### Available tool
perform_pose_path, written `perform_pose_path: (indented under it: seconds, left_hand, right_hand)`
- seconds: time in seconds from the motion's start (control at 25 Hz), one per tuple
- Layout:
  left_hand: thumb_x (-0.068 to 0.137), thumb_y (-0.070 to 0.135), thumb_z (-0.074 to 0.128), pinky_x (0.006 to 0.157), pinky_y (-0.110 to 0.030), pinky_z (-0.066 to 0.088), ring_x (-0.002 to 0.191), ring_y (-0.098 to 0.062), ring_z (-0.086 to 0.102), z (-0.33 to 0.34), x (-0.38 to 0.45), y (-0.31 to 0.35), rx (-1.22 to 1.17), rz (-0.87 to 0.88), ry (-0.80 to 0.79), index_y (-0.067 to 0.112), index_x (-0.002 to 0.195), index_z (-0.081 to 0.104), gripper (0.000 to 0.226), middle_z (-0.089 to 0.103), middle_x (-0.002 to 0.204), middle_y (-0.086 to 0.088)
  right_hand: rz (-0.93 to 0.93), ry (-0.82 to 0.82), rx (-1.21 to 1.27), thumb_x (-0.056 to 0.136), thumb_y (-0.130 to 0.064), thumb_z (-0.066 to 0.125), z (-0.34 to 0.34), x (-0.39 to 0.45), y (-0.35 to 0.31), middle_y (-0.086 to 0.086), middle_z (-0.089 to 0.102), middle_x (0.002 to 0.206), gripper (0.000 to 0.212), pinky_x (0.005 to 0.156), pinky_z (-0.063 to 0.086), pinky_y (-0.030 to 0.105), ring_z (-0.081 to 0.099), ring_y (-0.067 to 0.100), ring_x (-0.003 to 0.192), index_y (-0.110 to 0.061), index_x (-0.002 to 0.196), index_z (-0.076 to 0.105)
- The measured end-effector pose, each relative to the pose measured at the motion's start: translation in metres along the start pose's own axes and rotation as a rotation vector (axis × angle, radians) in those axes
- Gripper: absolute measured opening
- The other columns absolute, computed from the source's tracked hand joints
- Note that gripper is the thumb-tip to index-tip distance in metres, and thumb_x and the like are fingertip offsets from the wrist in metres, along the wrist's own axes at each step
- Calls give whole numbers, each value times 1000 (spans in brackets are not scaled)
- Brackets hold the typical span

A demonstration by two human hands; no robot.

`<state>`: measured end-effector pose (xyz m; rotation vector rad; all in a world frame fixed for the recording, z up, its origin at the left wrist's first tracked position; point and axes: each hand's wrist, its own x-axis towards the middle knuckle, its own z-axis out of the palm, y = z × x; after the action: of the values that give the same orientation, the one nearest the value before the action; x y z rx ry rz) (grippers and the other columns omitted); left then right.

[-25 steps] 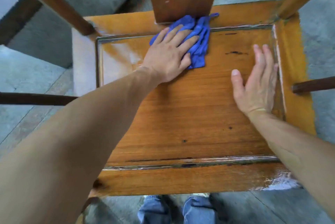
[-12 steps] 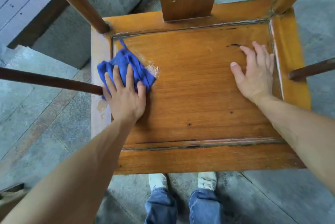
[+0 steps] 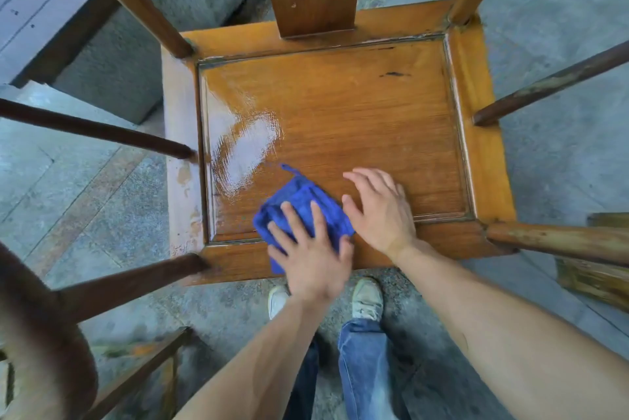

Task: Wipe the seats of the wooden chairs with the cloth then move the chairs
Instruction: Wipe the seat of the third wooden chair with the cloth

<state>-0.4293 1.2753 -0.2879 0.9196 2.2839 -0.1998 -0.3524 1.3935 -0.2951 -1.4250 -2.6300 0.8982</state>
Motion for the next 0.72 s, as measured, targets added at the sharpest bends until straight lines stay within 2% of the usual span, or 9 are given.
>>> perform_pose_path:
  seconds: [0.08, 0.16, 0.24, 0.32, 0.36, 0.44, 0.6, 0.64, 0.72]
  left_hand:
    - [87, 66, 21, 115, -59, 19, 148, -47, 5, -17, 2, 8, 7, 184, -57, 35, 158, 7, 78, -7, 167, -13]
    - [94, 49, 41, 112, -51, 32, 144, -40, 22, -40, 13, -11, -155, 294, 31, 35, 155, 22, 66, 12, 165, -9]
    - [91, 34, 58, 104, -49, 41, 136, -38, 34, -57, 28, -39, -252, 211, 142, 30, 153, 28, 69, 28, 156, -12]
    - [90, 37, 62, 99, -50, 44, 131, -39, 38, -61, 41, -56, -196, 81, 67, 26, 151, 26, 72, 41, 145, -14]
    - [90, 37, 64, 98, -49, 45, 129, -39, 42, -60, 45, -59, -226, 53, -4, 25, 149, 30, 69, 49, 139, -14]
    - [89, 33, 66, 93, -47, 49, 121, -38, 53, -57, 51, -63, -391, 27, -84, 22, 136, 41, 54, 62, 125, -13]
    - [91, 20, 60, 93, -42, 46, 114, -30, 49, -57, 48, -62, -477, 53, -9, 17, 117, 53, 27, 55, 117, -11]
    - [92, 19, 59, 90, -40, 46, 109, -29, 50, -60, 44, -62, -515, 69, 0, 17, 114, 53, 23, 55, 111, -9]
    - [95, 18, 55, 73, -34, 45, 90, -26, 57, -69, 34, -62, -615, 116, -9, 18, 107, 47, 15, 60, 90, 0]
  right_hand:
    - [77, -79, 87, 92, -35, 52, -6, -4, -7, -3, 54, 140, 49, 106, 41, 41, 47, 24, 129, -24, 140, 53]
    - [156, -233, 166, 92, -32, 60, -15, -1, -10, -4, 44, 147, 62, 105, 41, 38, 47, 25, 131, -27, 150, 39]
    - [200, -355, 138, 88, -34, 66, -23, 6, -17, -2, 37, 149, 79, 100, 45, 40, 53, 28, 127, -33, 155, 24]
    - [239, -406, 62, 86, -36, 69, -22, 14, -24, 5, 40, 147, 89, 97, 46, 40, 55, 33, 125, -38, 156, 14]
    - [258, -410, 35, 85, -36, 69, -19, 17, -28, 8, 43, 145, 89, 96, 46, 39, 56, 34, 124, -39, 155, 14]
    - [276, -387, 13, 84, -31, 68, -12, 17, -35, 10, 54, 136, 78, 91, 45, 37, 58, 34, 120, -39, 149, 26]
    - [254, -332, -17, 88, -23, 61, -14, 8, -39, 8, 62, 126, 44, 83, 44, 35, 59, 32, 114, -30, 130, 52]
    - [251, -300, -6, 90, -24, 60, -17, 5, -39, 8, 62, 124, 38, 83, 45, 36, 59, 33, 113, -28, 127, 55]
    - [249, -229, 59, 92, -25, 61, -29, -2, -40, 7, 62, 117, 30, 84, 46, 37, 59, 33, 109, -26, 122, 59]
